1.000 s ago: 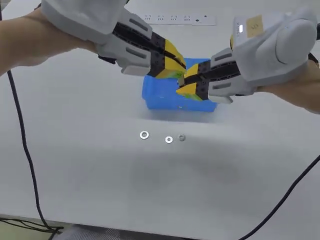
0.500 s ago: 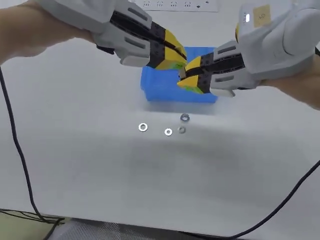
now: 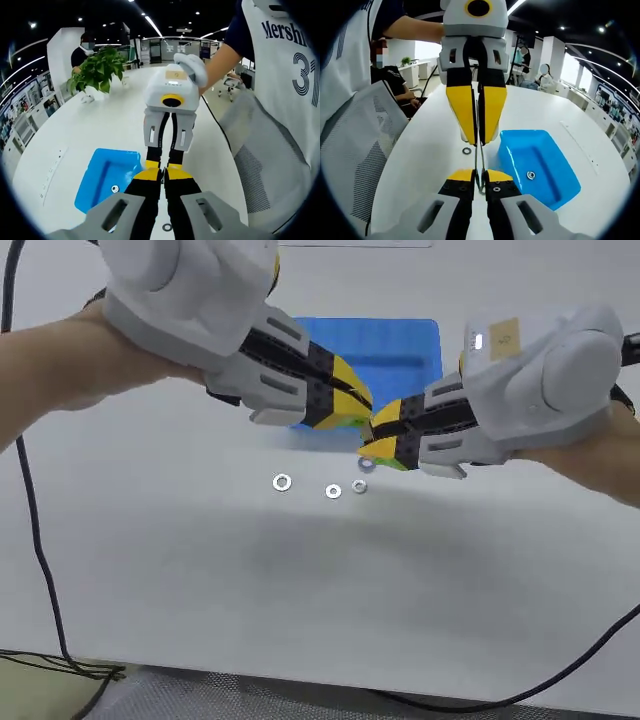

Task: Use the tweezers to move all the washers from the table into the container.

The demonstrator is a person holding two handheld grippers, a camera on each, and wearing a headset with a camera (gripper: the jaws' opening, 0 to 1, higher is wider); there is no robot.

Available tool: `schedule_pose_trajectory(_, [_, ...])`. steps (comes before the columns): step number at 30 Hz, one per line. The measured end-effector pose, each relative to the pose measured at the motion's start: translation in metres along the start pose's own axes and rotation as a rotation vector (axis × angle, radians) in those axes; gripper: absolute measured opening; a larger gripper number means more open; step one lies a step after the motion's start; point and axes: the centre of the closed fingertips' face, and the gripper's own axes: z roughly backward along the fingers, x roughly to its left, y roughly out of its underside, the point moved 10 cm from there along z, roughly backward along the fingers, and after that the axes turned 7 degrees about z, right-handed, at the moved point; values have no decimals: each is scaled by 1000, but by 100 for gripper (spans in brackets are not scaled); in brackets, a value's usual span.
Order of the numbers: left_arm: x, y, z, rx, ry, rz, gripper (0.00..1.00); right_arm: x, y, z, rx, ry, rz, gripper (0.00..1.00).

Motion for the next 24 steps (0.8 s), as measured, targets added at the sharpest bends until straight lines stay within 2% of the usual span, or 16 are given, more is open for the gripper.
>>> schedule_pose_trajectory(7, [0,8,-5,21,-14,9,7,7,6,-9,9,9,-20,9])
schedule_pose_trajectory(24, [5,14,-6,50,-45,20,7,3,14,-15,16,29,-41,9])
